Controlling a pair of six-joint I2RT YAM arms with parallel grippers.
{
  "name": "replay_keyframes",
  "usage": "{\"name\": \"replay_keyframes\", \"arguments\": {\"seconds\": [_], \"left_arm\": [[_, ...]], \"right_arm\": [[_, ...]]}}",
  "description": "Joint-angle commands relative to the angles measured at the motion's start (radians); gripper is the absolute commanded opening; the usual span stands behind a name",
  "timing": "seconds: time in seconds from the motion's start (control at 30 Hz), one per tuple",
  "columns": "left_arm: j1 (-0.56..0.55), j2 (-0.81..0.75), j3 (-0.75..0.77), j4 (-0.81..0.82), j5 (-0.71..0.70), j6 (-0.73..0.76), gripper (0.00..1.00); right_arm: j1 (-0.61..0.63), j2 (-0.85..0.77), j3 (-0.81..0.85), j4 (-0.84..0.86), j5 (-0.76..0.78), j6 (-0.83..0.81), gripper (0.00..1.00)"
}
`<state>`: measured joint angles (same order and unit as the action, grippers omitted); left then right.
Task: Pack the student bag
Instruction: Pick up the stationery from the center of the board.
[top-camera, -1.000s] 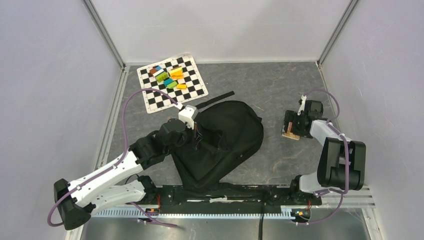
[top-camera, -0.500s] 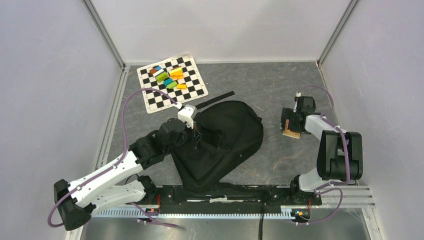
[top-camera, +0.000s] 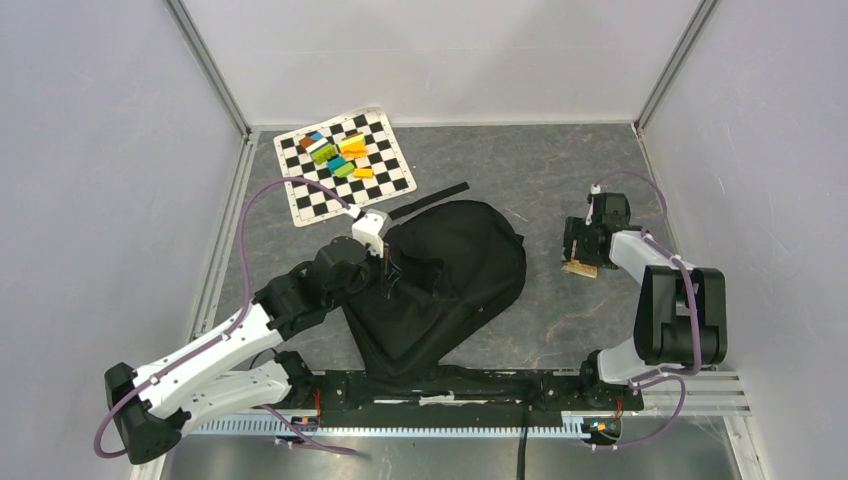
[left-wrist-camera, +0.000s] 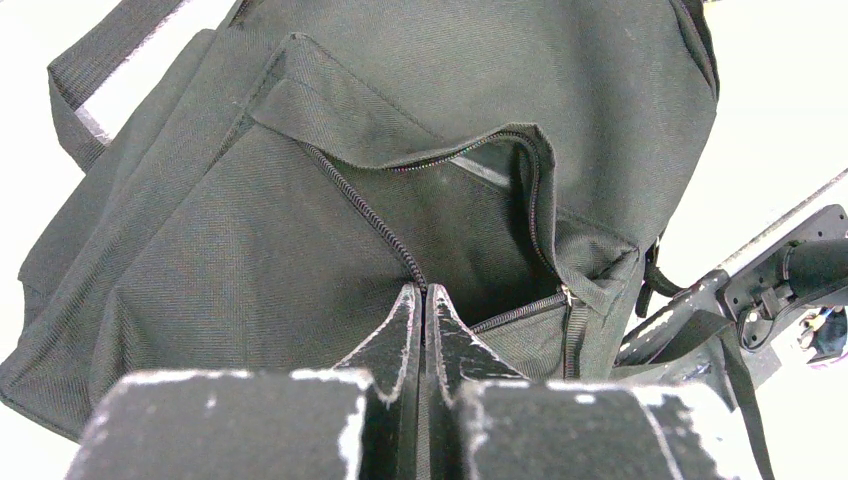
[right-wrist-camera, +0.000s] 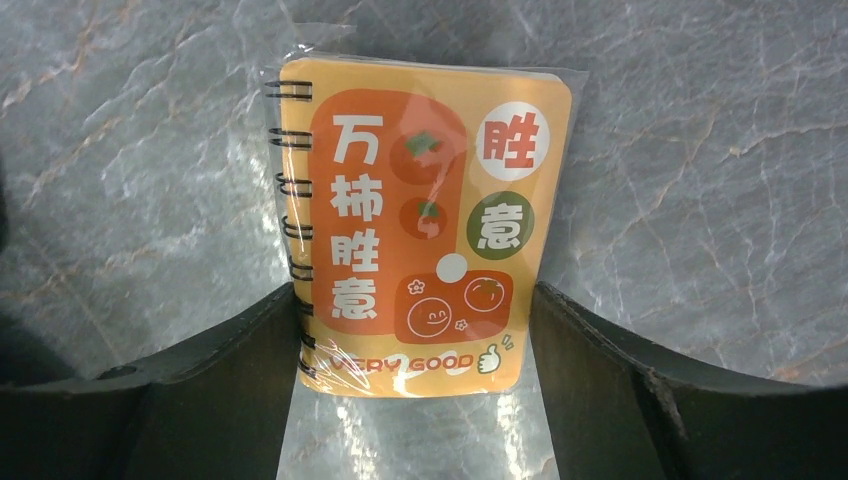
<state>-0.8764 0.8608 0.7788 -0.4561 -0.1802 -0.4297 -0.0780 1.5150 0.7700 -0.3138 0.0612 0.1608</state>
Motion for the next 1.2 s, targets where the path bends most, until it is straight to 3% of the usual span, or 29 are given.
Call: {"name": "replay_keyframes", "arguments": {"seconds": [0.0,0.33,0.63,0.93,1.17], "left_arm": [[0.011,-0.023,0.016,0.002,-0.032,-0.002,0.02],[0.013,-0.034,0.022,-0.001,-0.025,-0.006,0.02],[0.014,-0.018,0.027,0.01,-0.008,-0.022,0.02],[0.015,-0.009,0.021,0.035,-0.003,-0.064,0.02],[0.014,-0.019,0.023,0.043,-0.006,-0.096,0.02]], "right_arm": [[0.015,-0.103,-0.006,-0.068,-0.022,-0.005,0.75],[0.07,-0.288,0.023,-0.159,-0.138,0.001,0.69],[0.345,-0.344,0.251,-0.224,-0.184,0.093,0.66],[0.764,-0.206,0.45,-0.127,-0.079,0.194,0.65],[0.966,-0.019,0.526,-0.098,-0.007,0.171,0.66]]}}
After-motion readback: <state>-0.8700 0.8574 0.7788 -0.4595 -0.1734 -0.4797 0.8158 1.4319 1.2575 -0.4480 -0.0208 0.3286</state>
